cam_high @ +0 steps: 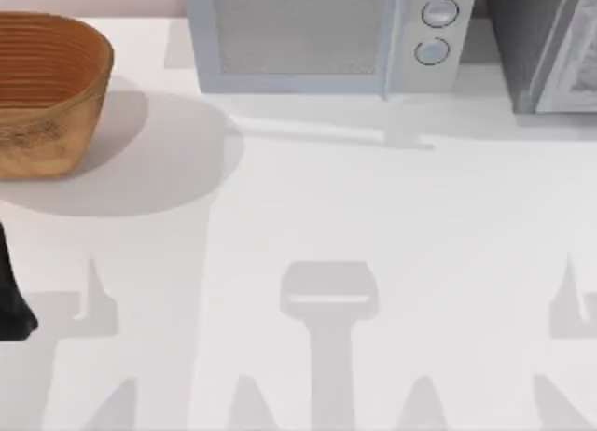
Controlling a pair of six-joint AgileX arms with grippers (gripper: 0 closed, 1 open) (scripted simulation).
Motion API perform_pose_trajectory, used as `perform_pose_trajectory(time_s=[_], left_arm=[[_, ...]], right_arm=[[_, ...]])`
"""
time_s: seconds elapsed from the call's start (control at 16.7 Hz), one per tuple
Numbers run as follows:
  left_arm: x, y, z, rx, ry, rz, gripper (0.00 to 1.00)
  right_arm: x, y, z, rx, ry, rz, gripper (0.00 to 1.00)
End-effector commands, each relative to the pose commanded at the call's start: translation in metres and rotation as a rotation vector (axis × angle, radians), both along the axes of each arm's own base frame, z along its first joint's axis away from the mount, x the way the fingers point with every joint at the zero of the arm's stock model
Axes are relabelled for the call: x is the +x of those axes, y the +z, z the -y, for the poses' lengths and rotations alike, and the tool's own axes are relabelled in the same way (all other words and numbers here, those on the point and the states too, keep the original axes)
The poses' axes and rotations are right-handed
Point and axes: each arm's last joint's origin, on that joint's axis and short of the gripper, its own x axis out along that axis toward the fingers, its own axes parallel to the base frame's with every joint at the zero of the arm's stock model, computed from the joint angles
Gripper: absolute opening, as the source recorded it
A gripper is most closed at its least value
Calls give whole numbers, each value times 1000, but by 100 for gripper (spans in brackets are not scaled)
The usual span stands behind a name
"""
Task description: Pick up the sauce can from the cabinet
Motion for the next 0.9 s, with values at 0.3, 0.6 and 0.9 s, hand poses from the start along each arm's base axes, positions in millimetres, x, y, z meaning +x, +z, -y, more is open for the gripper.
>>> perform_pose_trajectory(time_s=[0.3,0.6,0.9], left_arm=[[0,0,0,0,0,0,100],[0,0,0,0,0,0,100],[0,0,0,0,0,0,100]], right_arm=[[0,16,-1,1,1,-8,100],[8,94,-4,-1,-2,-26,100],[41,204,-13,-7,-5,-27,100]])
